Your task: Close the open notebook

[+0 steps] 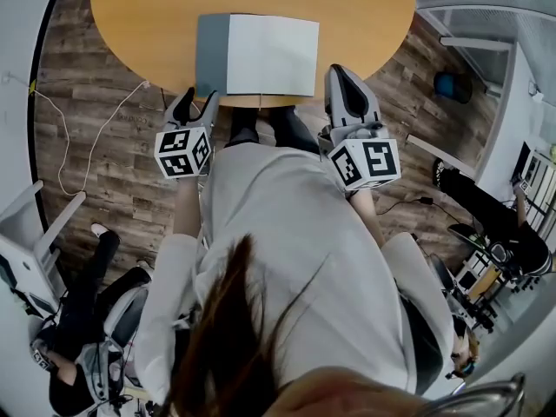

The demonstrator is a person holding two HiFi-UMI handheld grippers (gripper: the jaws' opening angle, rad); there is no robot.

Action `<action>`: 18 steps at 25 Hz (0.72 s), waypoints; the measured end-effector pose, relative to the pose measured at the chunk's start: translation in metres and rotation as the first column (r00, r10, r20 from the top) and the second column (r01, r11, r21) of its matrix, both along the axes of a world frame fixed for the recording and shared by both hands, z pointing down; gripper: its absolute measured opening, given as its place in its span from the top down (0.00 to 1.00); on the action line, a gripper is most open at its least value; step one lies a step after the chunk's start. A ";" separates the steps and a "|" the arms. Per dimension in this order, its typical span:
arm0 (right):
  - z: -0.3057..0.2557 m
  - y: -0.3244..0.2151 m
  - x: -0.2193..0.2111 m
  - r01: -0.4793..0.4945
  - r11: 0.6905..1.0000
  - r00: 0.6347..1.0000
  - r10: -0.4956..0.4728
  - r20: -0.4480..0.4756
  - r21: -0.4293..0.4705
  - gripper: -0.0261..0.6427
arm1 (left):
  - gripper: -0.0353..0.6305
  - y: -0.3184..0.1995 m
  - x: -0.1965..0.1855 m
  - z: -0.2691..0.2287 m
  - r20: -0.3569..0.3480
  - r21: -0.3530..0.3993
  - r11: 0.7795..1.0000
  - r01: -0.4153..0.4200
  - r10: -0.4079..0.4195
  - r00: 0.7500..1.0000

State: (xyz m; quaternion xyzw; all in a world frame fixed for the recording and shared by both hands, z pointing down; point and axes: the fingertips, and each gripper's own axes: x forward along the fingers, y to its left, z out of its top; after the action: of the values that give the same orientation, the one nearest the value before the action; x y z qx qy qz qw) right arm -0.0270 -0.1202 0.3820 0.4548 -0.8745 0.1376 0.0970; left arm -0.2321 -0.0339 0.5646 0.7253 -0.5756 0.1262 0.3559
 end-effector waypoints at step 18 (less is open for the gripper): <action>0.001 -0.007 0.003 -0.010 1.000 1.000 0.010 -0.023 -0.007 0.96 | 0.47 0.001 0.015 0.053 -0.092 -0.201 0.979 -0.038 0.019 0.996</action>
State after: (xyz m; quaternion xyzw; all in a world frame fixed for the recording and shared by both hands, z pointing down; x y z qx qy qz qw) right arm -0.0241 -0.1269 0.3826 0.4605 -0.8705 0.1363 0.1079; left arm -0.2173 -0.0332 0.6172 0.6984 -0.5327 0.1566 0.4517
